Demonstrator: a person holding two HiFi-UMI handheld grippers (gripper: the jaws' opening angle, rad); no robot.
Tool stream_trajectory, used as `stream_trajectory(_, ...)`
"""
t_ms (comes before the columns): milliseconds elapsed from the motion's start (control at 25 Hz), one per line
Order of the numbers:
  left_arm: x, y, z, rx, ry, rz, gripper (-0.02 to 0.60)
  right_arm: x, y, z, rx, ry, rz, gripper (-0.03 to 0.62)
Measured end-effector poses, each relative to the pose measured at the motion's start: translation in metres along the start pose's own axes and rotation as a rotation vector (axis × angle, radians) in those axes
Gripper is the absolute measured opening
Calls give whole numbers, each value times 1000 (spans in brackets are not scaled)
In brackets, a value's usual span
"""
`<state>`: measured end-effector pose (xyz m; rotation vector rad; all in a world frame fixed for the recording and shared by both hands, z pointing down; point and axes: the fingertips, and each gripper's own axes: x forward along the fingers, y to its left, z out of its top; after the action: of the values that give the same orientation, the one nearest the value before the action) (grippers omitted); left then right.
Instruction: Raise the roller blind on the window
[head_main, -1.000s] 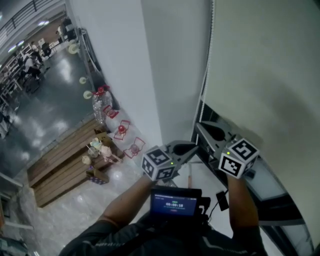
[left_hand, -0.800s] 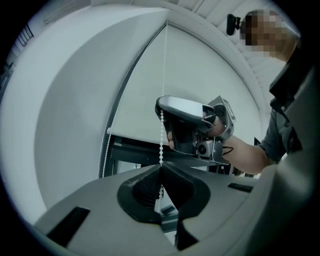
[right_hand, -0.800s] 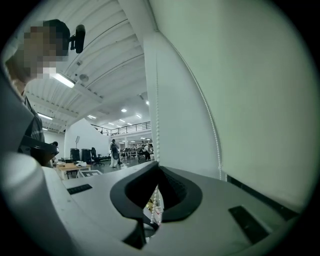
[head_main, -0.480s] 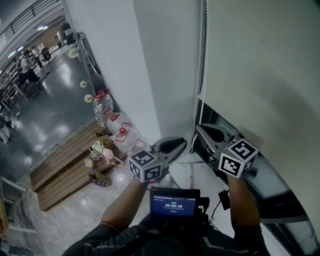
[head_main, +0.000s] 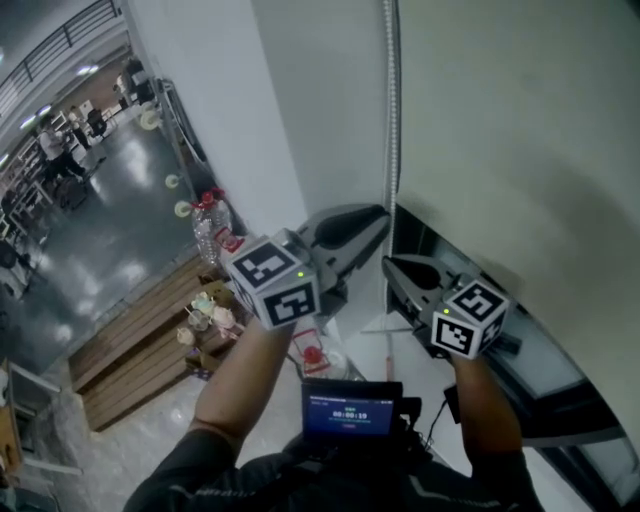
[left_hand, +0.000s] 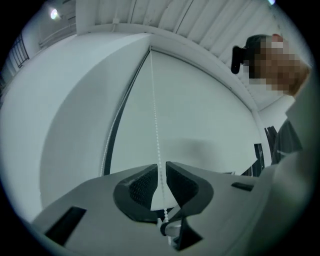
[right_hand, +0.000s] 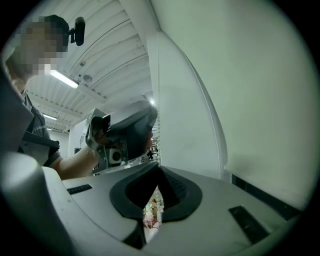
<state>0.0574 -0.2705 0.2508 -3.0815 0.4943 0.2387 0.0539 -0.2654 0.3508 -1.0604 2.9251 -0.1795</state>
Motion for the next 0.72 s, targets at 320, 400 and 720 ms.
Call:
stream_trajectory(320,20,-8,1,32,59,-46,9,-5,7,2,-4,-18,8,0)
stream_trajectory(400,16,-9,2,19,35,-47,9,-7,8,2,0,-18,5,0)
stream_trajectory(720,11,-9,-22,31,44,-25,8,-10,4,-21,39,17,-4,0)
